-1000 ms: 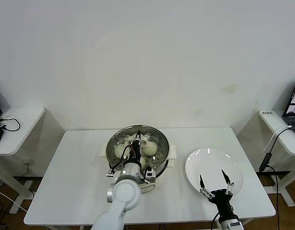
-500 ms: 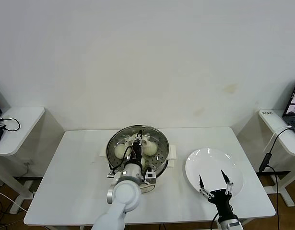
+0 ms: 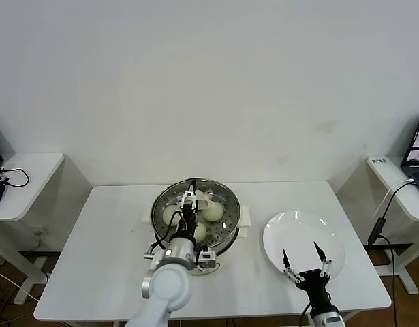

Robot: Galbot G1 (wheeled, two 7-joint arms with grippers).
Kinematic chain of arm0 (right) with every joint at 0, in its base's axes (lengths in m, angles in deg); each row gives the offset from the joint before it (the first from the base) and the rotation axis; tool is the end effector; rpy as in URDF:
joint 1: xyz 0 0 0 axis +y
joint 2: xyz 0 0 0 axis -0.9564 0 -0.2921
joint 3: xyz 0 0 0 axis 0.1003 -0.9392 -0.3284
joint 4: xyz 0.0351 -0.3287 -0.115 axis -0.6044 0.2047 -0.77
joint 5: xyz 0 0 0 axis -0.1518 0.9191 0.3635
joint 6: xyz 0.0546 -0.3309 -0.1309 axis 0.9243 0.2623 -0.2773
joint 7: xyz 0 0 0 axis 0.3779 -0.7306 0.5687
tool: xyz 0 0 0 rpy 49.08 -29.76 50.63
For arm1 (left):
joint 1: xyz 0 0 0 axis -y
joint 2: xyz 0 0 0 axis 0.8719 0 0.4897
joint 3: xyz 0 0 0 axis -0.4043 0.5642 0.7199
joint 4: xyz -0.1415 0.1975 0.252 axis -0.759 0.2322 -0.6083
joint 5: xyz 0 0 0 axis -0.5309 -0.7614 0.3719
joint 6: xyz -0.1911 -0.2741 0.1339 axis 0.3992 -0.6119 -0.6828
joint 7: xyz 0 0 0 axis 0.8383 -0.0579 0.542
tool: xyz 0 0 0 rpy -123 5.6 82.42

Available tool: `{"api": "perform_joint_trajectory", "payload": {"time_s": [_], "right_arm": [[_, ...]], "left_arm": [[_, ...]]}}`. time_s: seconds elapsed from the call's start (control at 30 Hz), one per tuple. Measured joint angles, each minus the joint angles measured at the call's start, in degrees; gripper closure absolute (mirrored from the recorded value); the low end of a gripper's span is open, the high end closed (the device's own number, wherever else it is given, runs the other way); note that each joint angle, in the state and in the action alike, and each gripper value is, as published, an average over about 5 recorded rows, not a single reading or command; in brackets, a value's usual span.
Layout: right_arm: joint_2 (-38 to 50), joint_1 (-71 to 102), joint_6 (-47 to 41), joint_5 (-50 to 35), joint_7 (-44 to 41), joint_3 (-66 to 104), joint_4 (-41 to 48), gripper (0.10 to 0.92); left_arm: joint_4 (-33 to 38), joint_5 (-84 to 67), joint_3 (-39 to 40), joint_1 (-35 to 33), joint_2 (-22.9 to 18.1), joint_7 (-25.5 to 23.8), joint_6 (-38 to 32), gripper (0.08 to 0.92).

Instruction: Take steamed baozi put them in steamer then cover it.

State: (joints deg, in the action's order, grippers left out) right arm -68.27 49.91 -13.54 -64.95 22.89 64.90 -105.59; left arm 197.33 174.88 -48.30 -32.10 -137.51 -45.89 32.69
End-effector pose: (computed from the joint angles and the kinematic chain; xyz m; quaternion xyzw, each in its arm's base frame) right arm 0.1551 -0.0742 -0.3729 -0.0345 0.9895 -0.1392 0.0203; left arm 0.2928 -0.1113 -0.2575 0.0552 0.7200 0.6915 0.0219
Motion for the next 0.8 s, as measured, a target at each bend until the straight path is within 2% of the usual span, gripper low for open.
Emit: {"api": "perform_joint_trajectory", "payload": {"time_s": [0.1,0.43,0.6,0.8], "right_arm": [[0.1,0.07,0.0,-0.02,0.0,-0.01,-0.02,0.203],[0.51,0.38,-0.04,-0.5,-0.09,-0.24,-0.06,0.203],[0.55,0.5,-0.33,-0.78,-0.29,-0.74,0.17,0.202],[1.25,1.22,-0.87,-1.27,-0.45,-1.7,0.27,0.203]], "left_arm": [[2.04,-0.81,-0.37,-1.61,0.95,0.24,-0.05,0.185],[12.55,-6.4,-3.25,-10.23,4.76,3.98,-2.18,0.177],[17.72,-15.89,-7.81,-17.15,5.9,9.98,-5.17,0.177],[20.08,-36.7,-17.37,-26.08,7.52,19.26,-10.97,0.177]]}}
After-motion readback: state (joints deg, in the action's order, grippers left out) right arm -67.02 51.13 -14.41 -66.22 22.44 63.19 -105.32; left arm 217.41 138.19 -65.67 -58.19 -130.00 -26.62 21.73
